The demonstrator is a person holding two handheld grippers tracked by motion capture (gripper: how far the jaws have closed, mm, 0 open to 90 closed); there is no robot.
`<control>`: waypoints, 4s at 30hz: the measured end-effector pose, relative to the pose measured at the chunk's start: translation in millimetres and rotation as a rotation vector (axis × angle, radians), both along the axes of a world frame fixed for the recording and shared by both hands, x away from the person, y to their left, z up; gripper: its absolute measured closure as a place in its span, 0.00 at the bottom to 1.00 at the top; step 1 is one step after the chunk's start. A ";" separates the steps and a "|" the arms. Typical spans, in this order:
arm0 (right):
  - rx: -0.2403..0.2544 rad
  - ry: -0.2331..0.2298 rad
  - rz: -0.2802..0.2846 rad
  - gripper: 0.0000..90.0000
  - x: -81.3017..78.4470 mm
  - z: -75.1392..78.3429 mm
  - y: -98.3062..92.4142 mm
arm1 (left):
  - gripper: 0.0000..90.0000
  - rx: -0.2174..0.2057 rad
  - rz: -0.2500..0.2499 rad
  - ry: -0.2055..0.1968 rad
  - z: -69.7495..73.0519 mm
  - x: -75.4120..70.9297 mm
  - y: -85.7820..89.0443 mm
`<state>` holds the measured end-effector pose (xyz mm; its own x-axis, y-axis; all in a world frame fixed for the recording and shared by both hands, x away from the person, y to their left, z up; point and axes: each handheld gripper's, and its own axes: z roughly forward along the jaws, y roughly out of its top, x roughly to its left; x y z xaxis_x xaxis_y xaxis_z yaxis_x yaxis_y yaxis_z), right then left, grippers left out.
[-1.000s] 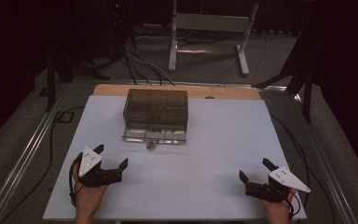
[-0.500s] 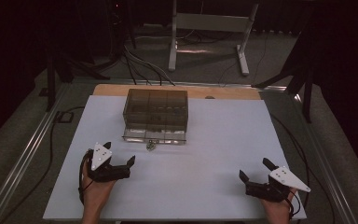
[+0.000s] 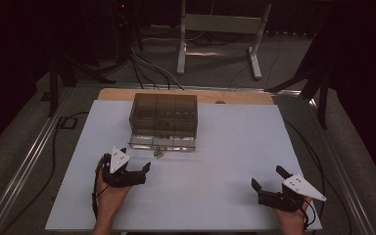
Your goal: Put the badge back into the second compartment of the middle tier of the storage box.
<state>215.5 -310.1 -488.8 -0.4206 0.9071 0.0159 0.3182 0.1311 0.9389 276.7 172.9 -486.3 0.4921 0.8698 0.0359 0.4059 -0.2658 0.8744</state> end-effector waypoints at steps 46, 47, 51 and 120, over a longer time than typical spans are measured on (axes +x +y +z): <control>-0.007 -0.002 0.002 0.00 0.1 0.0 -0.2 | 0.18 0.062 0.018 0.152 -31.6 31.6 -54.6; -0.007 -0.001 0.001 0.00 0.2 -0.1 -0.2 | 0.18 0.063 0.020 0.158 -32.5 32.3 -55.3; -0.006 0.000 0.001 0.00 0.3 -0.2 -0.3 | 0.19 0.073 0.036 0.176 -35.6 35.3 -58.2; -0.014 0.015 -0.001 0.00 1.4 -1.4 -0.6 | 0.85 0.144 0.041 0.209 -27.5 43.7 -77.2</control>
